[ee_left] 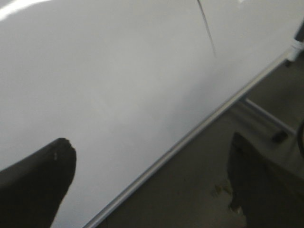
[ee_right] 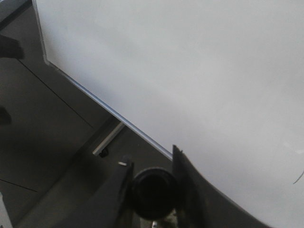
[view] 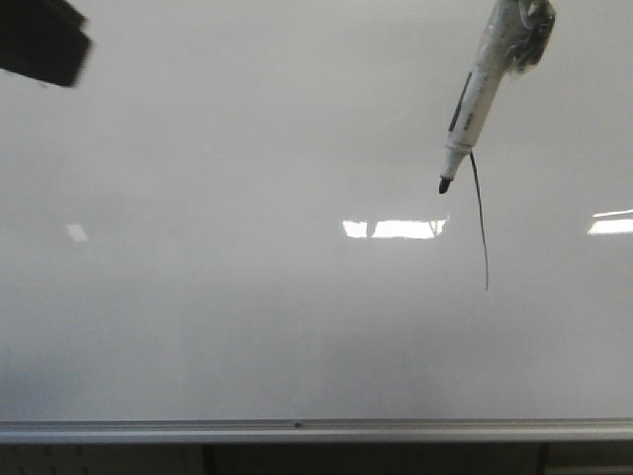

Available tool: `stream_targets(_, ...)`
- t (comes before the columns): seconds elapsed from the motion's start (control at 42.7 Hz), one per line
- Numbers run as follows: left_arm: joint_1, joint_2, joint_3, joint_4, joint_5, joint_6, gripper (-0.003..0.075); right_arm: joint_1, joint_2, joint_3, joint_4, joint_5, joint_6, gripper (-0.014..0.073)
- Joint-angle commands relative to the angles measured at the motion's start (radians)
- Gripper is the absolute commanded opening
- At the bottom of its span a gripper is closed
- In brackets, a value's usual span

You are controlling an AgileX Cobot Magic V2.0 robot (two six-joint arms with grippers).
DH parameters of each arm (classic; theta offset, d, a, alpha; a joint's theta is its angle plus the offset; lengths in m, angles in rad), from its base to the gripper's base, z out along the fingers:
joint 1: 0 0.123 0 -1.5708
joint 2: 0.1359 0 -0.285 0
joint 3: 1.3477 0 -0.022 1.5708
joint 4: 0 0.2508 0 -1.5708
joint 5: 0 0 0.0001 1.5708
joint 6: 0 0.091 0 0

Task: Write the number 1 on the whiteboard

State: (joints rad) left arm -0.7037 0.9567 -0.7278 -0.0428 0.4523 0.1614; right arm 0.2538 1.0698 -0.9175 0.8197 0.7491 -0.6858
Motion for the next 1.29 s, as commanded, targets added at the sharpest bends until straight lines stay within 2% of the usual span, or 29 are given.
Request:
stream_targets(0.0, -0.104, 0.099, -0.108, -0.010, 0.000, 0.048, 0.0691, -0.004, -0.021, -0.041, 0.080, 0.015, -0.037, -0.0060)
stream_targets(0.234, -0.283, 0.292, -0.267, -0.033, 0.057, 0.084, 0.0635, -0.004, -0.021, -0.093, 0.149, 0.167, -0.106, -0.0060)
stream_targets(0.328, -0.318, 0.323, -0.311, -0.118, 0.050, 0.156, 0.0607, -0.004, -0.021, -0.096, 0.176, 0.205, -0.131, -0.0060)
stream_targets(0.422, -0.319, 0.321, -0.325, -0.254, 0.024, 0.242, 0.0582, -0.004, -0.020, -0.096, 0.203, 0.230, -0.162, -0.0060)
stream_targets(0.656, -0.304, 0.321, -0.329, -0.412, 0.016, 0.339, 0.0538, -0.004, -0.020, -0.096, 0.338, 0.295, -0.243, -0.0060)
stream_targets(0.867, -0.304, 0.321, -0.329, -0.432, -0.034, 0.343, 0.0502, -0.004, -0.020, -0.096, 0.350, 0.326, -0.247, -0.0060)
stream_targets(1.102, -0.297, 0.321, -0.329, -0.425, -0.022, 0.343, 0.0323, -0.004, -0.020, -0.096, 0.337, 0.336, -0.247, -0.0060)
stream_targets(1.266, -0.230, 0.321, -0.329, -0.426, 0.023, 0.334, 0.0289, -0.004, -0.020, -0.096, 0.334, 0.336, -0.247, -0.0060)
